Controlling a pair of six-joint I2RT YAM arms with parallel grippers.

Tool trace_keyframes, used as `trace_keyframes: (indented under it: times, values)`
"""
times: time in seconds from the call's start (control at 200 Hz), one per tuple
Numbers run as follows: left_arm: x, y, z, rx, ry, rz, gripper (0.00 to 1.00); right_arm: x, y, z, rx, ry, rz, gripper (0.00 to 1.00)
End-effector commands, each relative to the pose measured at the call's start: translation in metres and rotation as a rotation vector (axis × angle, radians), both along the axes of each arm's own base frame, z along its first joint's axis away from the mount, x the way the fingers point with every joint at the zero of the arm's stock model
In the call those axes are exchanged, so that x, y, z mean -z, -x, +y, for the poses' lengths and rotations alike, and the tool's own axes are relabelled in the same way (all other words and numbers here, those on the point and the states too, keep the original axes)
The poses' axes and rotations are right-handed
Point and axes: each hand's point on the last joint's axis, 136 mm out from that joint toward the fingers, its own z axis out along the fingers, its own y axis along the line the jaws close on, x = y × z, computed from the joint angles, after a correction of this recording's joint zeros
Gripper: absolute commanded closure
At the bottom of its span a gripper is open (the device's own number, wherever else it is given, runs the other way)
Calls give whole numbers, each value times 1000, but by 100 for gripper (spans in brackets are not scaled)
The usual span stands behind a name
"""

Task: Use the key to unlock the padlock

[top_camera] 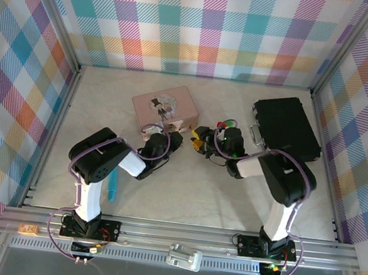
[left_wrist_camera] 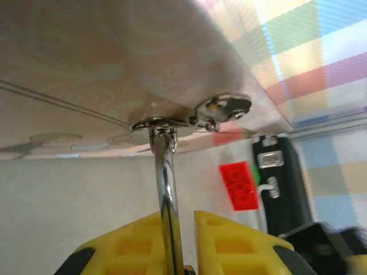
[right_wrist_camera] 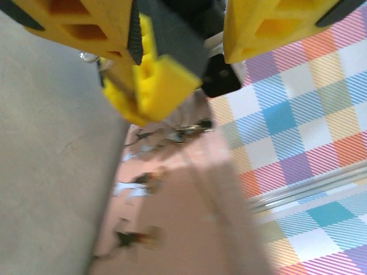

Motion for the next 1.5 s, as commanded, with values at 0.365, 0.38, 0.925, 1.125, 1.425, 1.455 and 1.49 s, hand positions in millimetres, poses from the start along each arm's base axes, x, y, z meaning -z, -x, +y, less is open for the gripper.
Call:
trace_keyframes:
  times: [0.365,0.38,0.925,1.125,1.425,1.455,1.49]
  values:
    - [18,25,7,69,-163,111,86,-21,45,-65,-280,805,-339,46]
    - [16,25,8,67,-161,108,82,-21,46,-64,-291,807,-346,46]
    - [-28,50,93,-75,-235,177,24,22,50,32,-717,961,-500,44]
    - [-34,39,109,-72,-185,182,24,47,49,54,-800,1169,-536,44]
    - [-36,23,99,-36,-125,146,25,72,35,64,-783,1353,-528,45]
    - [-35,22,98,-35,-123,146,25,74,34,65,-772,1361,-526,46]
    - [-33,22,98,-33,-122,150,25,77,33,66,-766,1369,-520,46]
